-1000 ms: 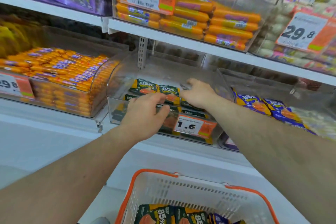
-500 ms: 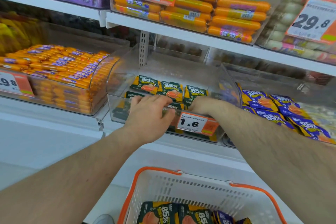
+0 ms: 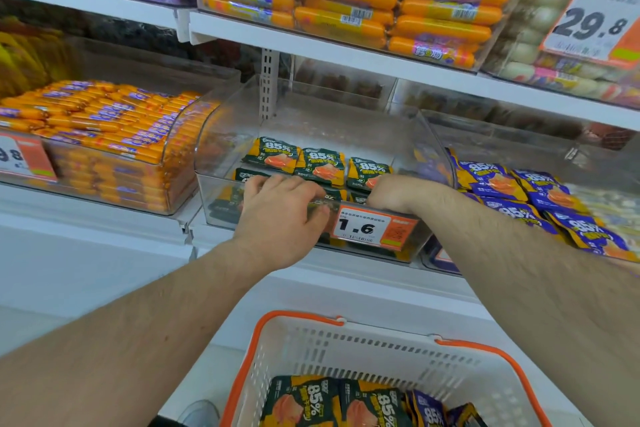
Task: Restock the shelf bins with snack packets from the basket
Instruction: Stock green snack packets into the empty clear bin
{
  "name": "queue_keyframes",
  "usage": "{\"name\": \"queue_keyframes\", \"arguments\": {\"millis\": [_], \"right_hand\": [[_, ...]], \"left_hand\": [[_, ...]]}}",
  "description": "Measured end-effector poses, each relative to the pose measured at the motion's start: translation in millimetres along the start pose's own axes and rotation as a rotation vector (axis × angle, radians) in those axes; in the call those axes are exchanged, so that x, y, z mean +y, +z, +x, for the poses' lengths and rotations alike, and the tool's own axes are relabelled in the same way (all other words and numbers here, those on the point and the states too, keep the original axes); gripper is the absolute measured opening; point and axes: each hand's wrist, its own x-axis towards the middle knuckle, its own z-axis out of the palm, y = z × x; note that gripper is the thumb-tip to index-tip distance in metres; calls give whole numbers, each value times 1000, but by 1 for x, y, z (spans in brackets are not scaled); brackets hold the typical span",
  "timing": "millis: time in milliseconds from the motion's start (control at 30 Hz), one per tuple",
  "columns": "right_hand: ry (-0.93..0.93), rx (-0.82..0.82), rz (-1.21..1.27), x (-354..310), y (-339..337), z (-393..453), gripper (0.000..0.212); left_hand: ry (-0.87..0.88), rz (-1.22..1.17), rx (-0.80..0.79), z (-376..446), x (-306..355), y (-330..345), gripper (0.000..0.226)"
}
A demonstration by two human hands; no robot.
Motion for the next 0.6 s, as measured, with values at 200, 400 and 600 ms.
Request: {"name": "queue_keyframes", "arguments": {"millis": [200, 400, 600], "right_hand": [[-10, 924, 341, 4, 19, -30, 21], [-318, 1241, 658, 1, 151, -75, 16], [164, 210, 700, 10, 292, -55, 16]], "left_hand": [[307, -255, 281, -7, 14, -4, 21], [247, -181, -733, -38, 38, 29, 20], [272, 5, -1121, -54, 34, 61, 23]]}}
